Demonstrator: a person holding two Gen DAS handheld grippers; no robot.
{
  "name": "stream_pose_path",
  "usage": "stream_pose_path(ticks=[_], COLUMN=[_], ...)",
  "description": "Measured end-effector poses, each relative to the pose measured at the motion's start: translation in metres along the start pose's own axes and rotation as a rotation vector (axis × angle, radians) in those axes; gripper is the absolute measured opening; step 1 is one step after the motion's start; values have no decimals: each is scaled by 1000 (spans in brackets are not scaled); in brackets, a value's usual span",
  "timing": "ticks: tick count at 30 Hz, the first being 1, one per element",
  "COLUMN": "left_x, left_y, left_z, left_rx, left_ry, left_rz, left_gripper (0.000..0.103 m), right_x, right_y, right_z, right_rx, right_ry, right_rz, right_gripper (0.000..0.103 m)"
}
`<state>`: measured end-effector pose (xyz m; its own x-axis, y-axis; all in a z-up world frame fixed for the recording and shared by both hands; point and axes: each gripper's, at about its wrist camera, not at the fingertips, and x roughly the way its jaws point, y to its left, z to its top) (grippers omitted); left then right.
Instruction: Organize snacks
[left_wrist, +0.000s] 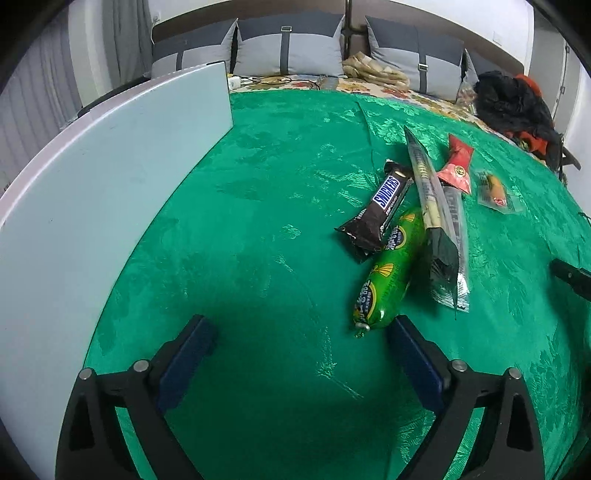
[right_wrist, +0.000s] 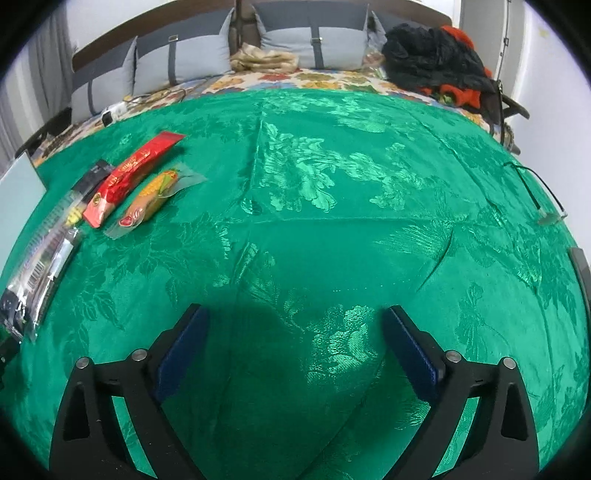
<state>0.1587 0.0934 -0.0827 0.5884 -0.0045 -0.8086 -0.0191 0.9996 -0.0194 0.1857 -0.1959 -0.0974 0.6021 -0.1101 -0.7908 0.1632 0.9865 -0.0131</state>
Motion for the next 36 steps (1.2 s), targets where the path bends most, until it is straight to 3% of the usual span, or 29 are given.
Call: stream_pose_path(ticks=[6,36], left_x=[4,3], left_y=[-1,-1], left_z=[2,2], left_rx=[-11,-11], left_ry=[8,9], left_rz=[3,3], left_gripper=[102,103], right_x=[1,1], right_y=[0,-1], right_z=[0,0], right_rx=[1,1], right_ry=[0,0], right_rz=[1,1], right_gripper=[98,98])
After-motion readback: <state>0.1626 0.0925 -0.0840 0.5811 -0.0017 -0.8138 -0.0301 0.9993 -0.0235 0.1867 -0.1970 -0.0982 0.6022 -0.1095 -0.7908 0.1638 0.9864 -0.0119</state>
